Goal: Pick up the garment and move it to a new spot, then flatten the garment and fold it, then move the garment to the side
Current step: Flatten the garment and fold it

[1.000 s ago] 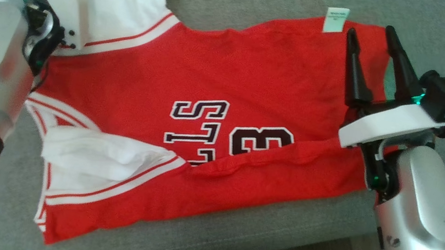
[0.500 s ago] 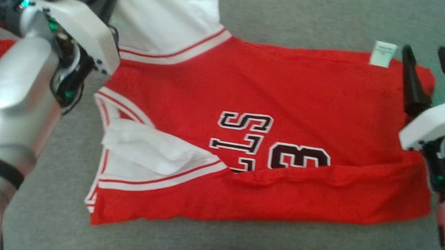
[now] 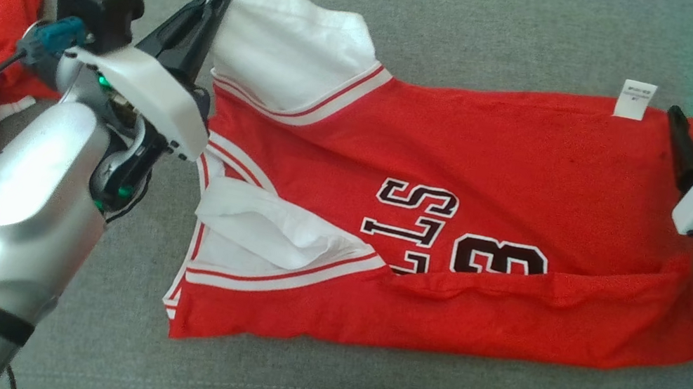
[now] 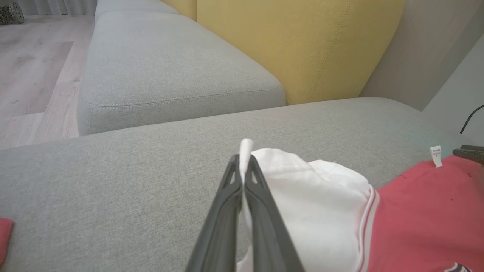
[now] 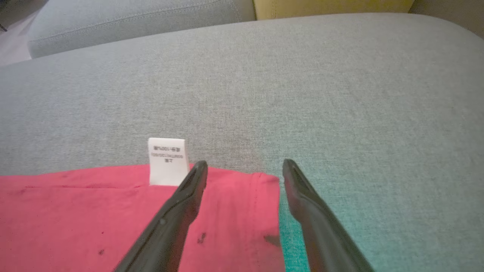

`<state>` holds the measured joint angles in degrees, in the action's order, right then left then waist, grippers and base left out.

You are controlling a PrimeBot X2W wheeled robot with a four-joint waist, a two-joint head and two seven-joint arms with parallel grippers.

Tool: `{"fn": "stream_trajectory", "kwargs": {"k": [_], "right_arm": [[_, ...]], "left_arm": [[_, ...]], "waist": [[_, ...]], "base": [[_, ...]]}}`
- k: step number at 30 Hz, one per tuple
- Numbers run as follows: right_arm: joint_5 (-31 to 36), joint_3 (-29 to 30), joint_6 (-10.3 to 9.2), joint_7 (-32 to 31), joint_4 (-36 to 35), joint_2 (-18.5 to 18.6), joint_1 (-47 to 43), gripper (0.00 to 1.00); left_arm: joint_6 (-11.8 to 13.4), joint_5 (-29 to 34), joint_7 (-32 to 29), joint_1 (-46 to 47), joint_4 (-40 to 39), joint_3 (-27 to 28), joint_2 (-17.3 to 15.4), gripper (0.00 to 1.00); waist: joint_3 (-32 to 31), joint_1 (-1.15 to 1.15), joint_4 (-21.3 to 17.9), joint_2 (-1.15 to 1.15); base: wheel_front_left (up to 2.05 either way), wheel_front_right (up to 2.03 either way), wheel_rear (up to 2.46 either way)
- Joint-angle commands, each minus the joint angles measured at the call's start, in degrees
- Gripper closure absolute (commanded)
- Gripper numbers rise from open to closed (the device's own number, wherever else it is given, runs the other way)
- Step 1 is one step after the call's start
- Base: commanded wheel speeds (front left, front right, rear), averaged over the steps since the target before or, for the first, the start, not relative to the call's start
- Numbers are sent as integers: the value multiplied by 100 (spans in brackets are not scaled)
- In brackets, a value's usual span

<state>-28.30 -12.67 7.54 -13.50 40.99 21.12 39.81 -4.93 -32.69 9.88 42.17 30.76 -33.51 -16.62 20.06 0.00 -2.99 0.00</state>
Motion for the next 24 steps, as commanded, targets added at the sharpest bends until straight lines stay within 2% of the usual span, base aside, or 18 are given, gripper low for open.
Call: {"fn": "stream_trajectory", "kwargs": {"k": [1, 8, 14, 15, 16, 24], "right_arm": [[-19, -54, -5, -4, -102, 128, 115, 0], [96, -81, -5, -89, 529, 130, 431, 0], [22, -274, -5, -104, 803, 36, 561, 0], [-16, -320, -5, -103, 812, 38, 574, 67], [-39, -367, -5, -57, 798, 52, 588, 100], [43, -348, -5, 640, 975, 206, 912, 100]], "left_arm": [[46, -24, -5, 114, -222, 179, -250, 100], [200, -31, -222, 33, -738, 162, -363, 100], [298, -55, -341, -2, -975, 179, -455, 100], [313, -61, -355, -7, -996, 182, -464, 100], [327, -67, -370, -11, -1012, 184, -471, 100], [453, -127, -383, 69, -955, 300, -548, 100]], "waist": [[41, 0, 19, 0], [195, 0, 71, 0], [258, 0, 68, 0], [263, 0, 69, 0], [269, 0, 70, 0], [283, 0, 62, 0]], "base": [[0, 0, 0], [0, 0, 0], [0, 0, 0], [0, 0, 0], [0, 0, 0], [0, 0, 0]]}}
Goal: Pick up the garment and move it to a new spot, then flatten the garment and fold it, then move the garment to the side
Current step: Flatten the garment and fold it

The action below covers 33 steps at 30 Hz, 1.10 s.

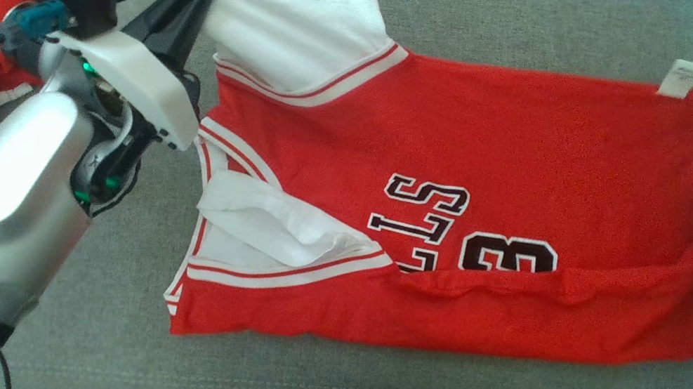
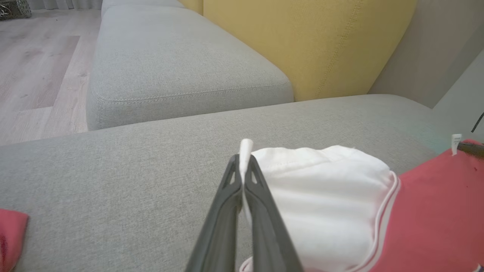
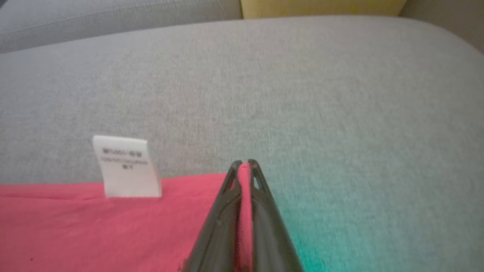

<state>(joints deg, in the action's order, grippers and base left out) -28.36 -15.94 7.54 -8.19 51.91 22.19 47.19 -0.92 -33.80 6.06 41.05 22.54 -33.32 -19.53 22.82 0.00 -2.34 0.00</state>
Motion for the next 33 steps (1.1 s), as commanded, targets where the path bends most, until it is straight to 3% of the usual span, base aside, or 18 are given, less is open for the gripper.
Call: {"fn": "stream_trajectory", "kwargs": {"k": [1, 11, 18, 25, 33], "right_arm": [[92, -28, -5, 192, -82, 105, 225, 100], [450, -32, -5, 862, 323, 22, 868, 100], [682, 13, -5, 1196, 822, -207, 1177, 100], [530, -212, -5, 1393, 958, -243, 997, 100], [80, -612, -5, 1505, 687, 51, 401, 100]], "left_arm": [[60, -27, 9, 218, -110, 303, -260, 100], [-49, 115, 74, 1123, 553, 317, -235, 100], [-171, 187, 404, 1726, 1342, 304, -41, 100], [-344, 254, 633, 1554, 1665, 107, 9, 100], [-486, 290, 555, 769, 1260, -257, -254, 100]], "waist": [[17, 0, -5, 0], [166, 0, -51, 0], [168, 0, -90, 0], [13, 0, -78, 0], [-360, 0, 19, 0]], "base": [[0, 0, 0], [0, 0, 0], [0, 0, 0], [0, 0, 0], [0, 0, 0]]}}
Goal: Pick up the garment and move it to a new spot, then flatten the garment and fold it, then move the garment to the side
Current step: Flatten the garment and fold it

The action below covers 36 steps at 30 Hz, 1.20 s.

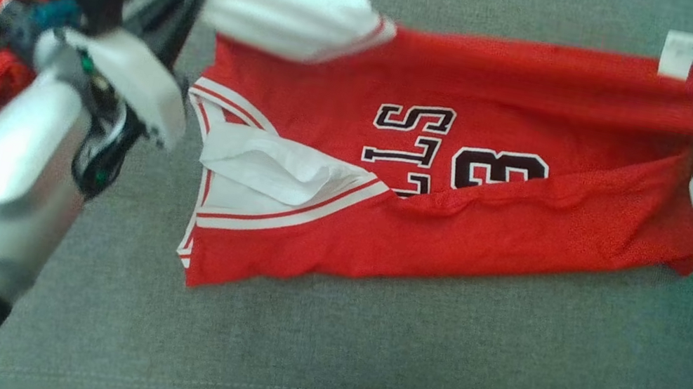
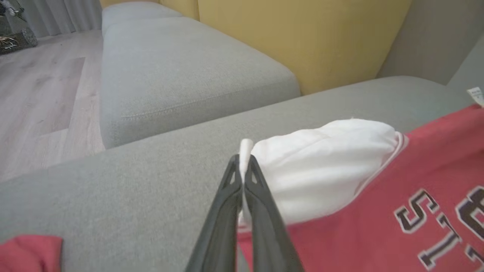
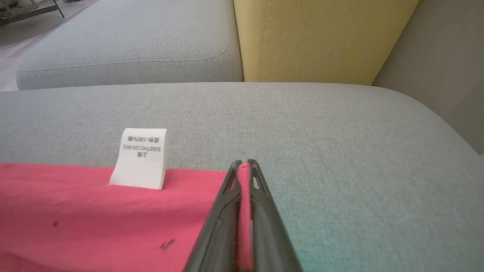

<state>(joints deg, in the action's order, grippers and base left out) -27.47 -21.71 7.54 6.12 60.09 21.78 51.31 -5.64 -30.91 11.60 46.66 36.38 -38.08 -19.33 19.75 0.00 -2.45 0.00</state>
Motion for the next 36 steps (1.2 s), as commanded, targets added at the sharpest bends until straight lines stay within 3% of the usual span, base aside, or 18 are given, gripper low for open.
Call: {"fn": "stream_trajectory", "kwargs": {"k": [1, 15, 23, 24, 25, 26, 27, 28, 32, 36], "right_arm": [[-64, -114, -5, 53, -200, 156, -100, 100], [-884, -1177, -5, -737, -1439, 1199, -1130, 100], [-1119, -1601, -5, -1420, -1962, 1663, -1491, 100], [-1186, -1628, -5, -1569, -1989, 1696, -1546, 73], [-1244, -1683, -5, -1732, -2043, 1731, -1607, 0], [-1301, -1707, -5, -1853, -2093, 1778, -1654, 0], [-1325, -1706, -5, -1926, -2126, 1832, -1681, 0], [-1314, -1716, -5, -1991, -2161, 1885, -1705, 0], [-1235, -1578, -5, -1978, -2199, 1968, -1716, 0], [-1171, -1107, -5, -1637, -2198, 1810, -1712, 0]], "left_arm": [[-12, -5, -21, 93, -233, 199, -332, 100], [294, -210, -1138, -1698, -2432, -186, -1269, 100], [471, -341, -1684, -2252, -3132, -408, -1482, 100], [486, -347, -1724, -2297, -3144, -437, -1488, 100], [480, -348, -1775, -2340, -3150, -484, -1498, 100], [486, -367, -1816, -2387, -3147, -513, -1499, 90], [522, -377, -1848, -2426, -3132, -523, -1499, 33], [574, -366, -1862, -2455, -3111, -527, -1500, 0], [727, -330, -1745, -2491, -3057, -471, -1473, 0], [929, -428, -1421, -2505, -2990, -252, -1333, 0]], "waist": [[-104, 0, 47, 0], [-585, 0, 148, 0], [-729, 0, 83, 0], [-757, 0, 65, 0], [-786, 0, 46, 0], [-814, 0, 29, 0], [-843, 0, 13, 0], [-873, 0, -2, 0], [-969, 0, -43, 0], [-1106, 0, -49, 0]], "base": [[0, 0, 0], [0, 0, 0], [0, 0, 0], [0, 0, 0], [0, 0, 0], [0, 0, 0], [0, 0, 0], [0, 0, 0], [0, 0, 0], [0, 0, 0]]}}
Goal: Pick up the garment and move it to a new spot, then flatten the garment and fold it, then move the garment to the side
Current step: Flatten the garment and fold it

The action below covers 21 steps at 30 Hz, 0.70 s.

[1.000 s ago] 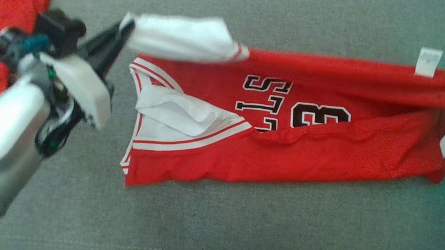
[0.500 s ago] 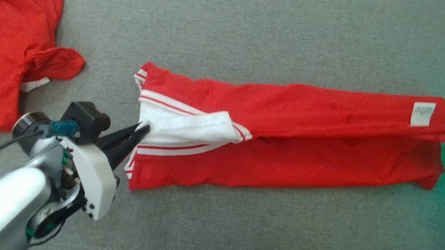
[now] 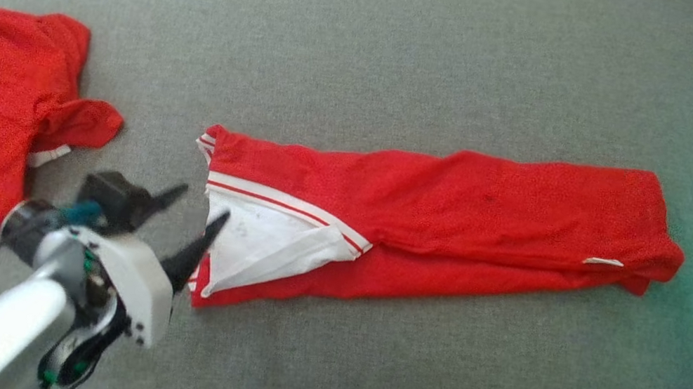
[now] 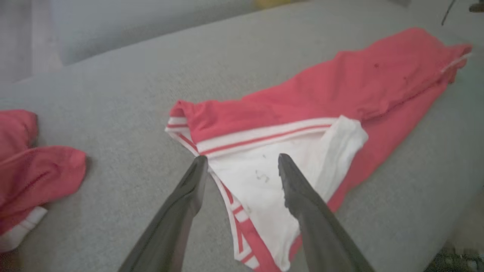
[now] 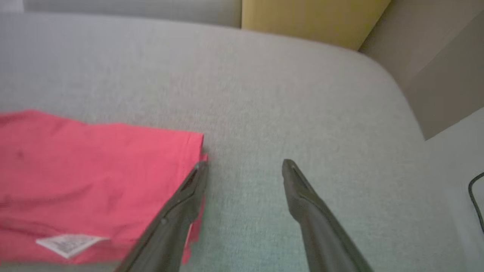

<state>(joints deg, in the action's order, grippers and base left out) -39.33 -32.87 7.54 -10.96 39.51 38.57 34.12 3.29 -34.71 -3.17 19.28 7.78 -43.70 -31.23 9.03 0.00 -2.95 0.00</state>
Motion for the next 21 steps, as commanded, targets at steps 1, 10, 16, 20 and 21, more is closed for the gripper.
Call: {"fn": "stream_trajectory", "kwargs": {"k": [1, 10, 16, 20, 21], "right_arm": [[-1, 163, -5, 213, -163, 49, 3, 0], [304, 1462, -5, 1532, -662, -964, -531, 0], [914, 2009, -5, 2189, -1176, -1632, -1239, 0], [1442, 2373, -5, 2419, -1508, -2044, -1672, 0], [1563, 2457, -5, 2455, -1585, -2147, -1765, 0]], "left_arm": [[101, -104, 173, 232, -121, 401, -82, 0], [614, -939, 1630, 46, 76, 1626, 777, 0], [641, -590, 1812, -317, -95, 2723, 1468, 0], [273, 153, 1815, -846, -366, 3427, 2072, 0], [154, 387, 1815, -967, -410, 3541, 2188, 0]], "waist": [[-60, 0, 3, 0], [-396, 0, 113, 0], [-571, 0, 202, 0], [-623, 0, 222, 0], [-626, 0, 223, 0]], "base": [[0, 0, 0], [0, 0, 0], [0, 0, 0], [0, 0, 0], [0, 0, 0]]}}
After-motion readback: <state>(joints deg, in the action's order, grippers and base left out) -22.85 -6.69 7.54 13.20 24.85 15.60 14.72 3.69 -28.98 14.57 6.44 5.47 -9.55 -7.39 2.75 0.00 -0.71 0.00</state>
